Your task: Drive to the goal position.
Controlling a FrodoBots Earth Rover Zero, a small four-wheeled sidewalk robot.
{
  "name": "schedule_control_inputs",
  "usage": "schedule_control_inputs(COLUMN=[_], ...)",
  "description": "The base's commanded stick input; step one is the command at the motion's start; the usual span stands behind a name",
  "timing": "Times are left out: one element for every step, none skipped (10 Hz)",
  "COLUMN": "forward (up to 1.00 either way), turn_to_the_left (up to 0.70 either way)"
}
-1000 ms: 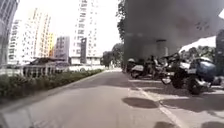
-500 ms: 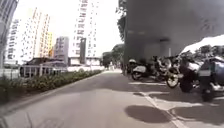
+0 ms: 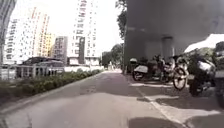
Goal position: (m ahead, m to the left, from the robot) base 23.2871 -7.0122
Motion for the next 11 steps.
schedule_control_inputs(forward=[0.70,0.70,0.70,0.70,0.70,0.70,0.70,0.70,0.70,0.70,0.70], turn_to_the_left=[0.00,0.00,0.00,0.00,0.00,0.00,0.00,0.00,0.00,0.00,0.00])
